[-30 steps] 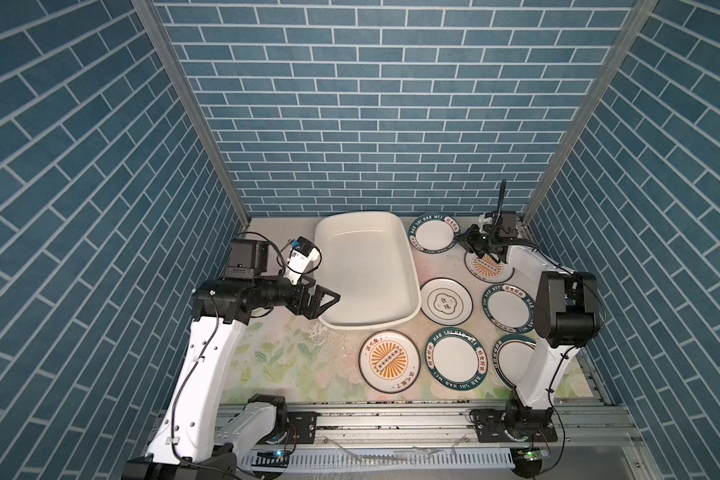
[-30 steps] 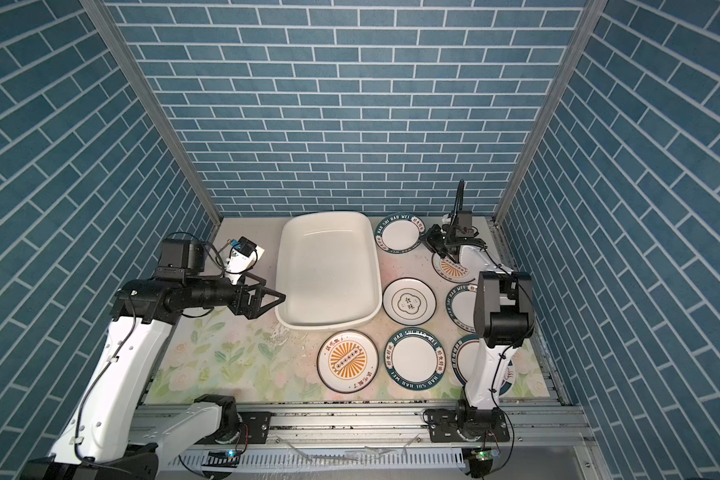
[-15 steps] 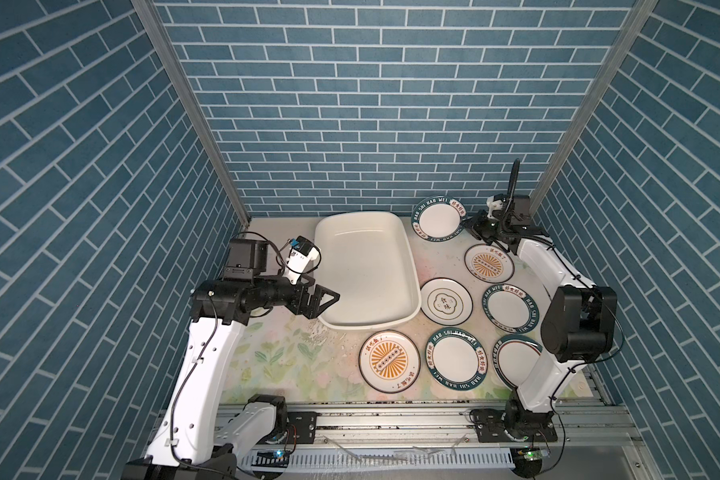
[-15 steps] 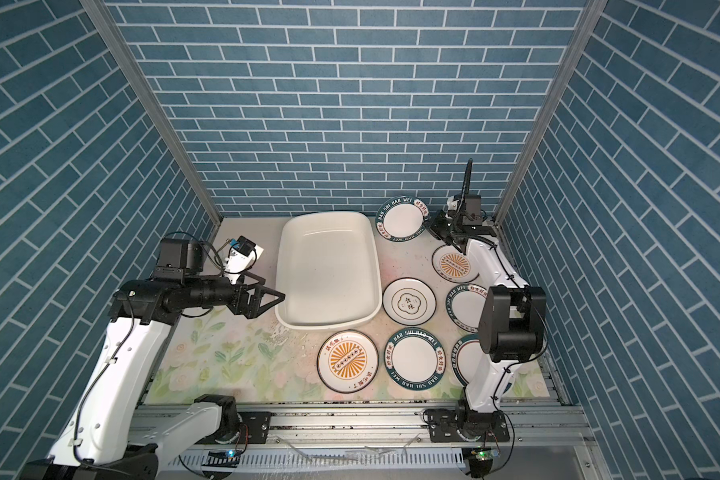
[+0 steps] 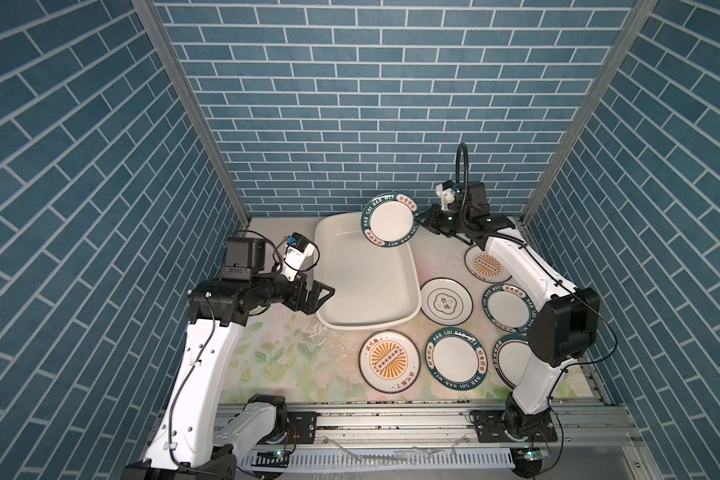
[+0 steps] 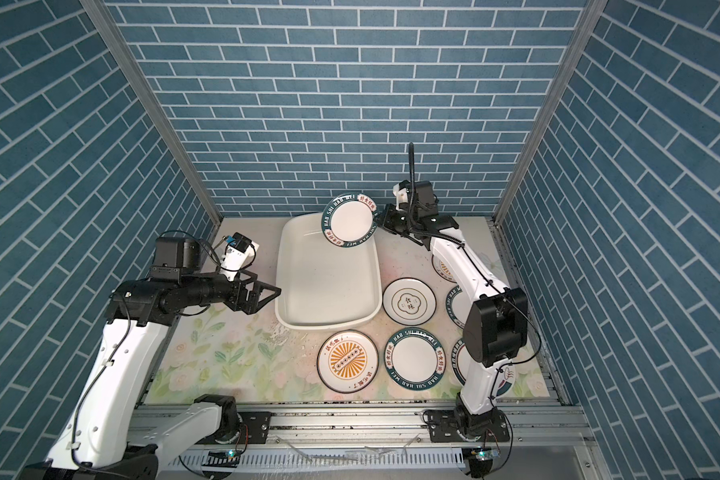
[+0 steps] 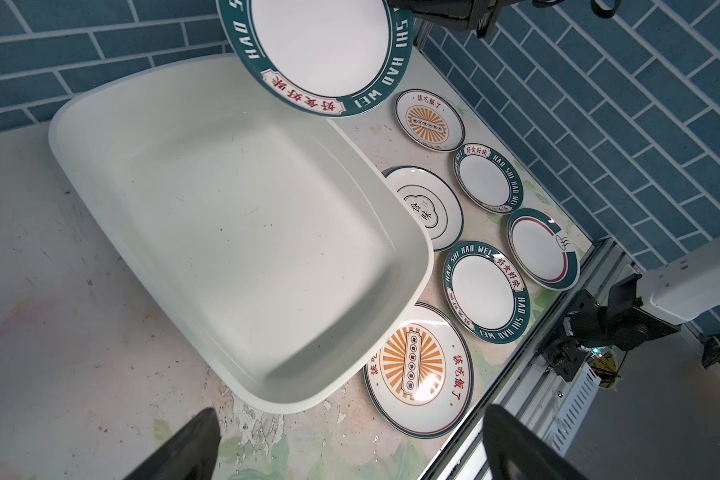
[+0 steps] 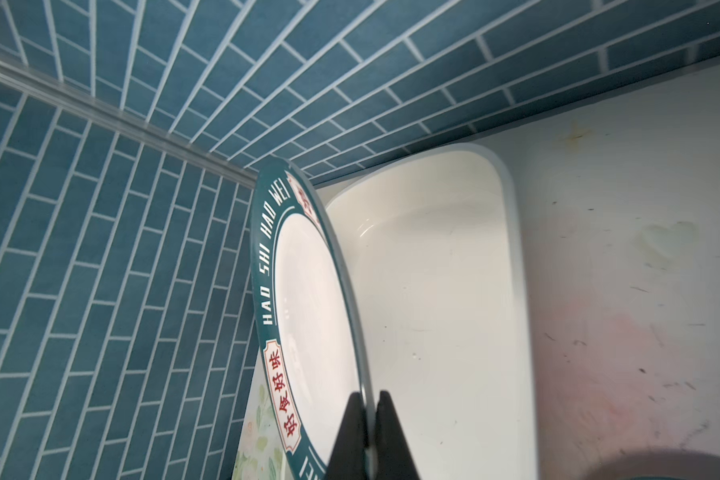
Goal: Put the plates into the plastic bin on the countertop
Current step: 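Carry the held plate over the white bin with the right gripper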
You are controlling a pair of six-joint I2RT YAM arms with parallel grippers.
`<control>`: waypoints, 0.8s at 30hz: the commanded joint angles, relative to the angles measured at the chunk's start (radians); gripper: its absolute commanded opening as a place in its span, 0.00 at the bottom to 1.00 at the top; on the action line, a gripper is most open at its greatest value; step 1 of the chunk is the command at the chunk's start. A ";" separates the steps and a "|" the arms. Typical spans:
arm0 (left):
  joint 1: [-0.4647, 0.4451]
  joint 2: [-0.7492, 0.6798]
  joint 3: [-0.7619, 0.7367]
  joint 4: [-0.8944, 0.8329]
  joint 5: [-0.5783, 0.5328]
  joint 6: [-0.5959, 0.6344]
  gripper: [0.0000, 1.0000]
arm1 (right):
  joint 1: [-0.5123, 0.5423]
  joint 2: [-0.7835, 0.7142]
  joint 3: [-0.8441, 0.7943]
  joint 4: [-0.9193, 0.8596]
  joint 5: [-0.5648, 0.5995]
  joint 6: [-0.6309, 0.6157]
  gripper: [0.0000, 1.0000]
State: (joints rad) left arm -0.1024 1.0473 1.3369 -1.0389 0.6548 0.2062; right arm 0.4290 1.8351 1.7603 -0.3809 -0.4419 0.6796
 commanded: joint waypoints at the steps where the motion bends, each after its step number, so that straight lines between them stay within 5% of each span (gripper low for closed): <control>1: 0.004 -0.010 0.033 -0.004 0.022 -0.011 0.99 | 0.055 0.078 0.049 0.037 0.031 0.011 0.02; 24: 0.066 -0.059 0.014 0.027 0.158 -0.055 1.00 | 0.136 0.502 0.201 0.225 0.093 0.158 0.02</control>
State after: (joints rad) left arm -0.0433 1.0023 1.3617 -1.0229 0.7837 0.1551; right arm 0.5621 2.3177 1.9121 -0.2173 -0.3561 0.7883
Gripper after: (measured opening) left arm 0.995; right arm 0.072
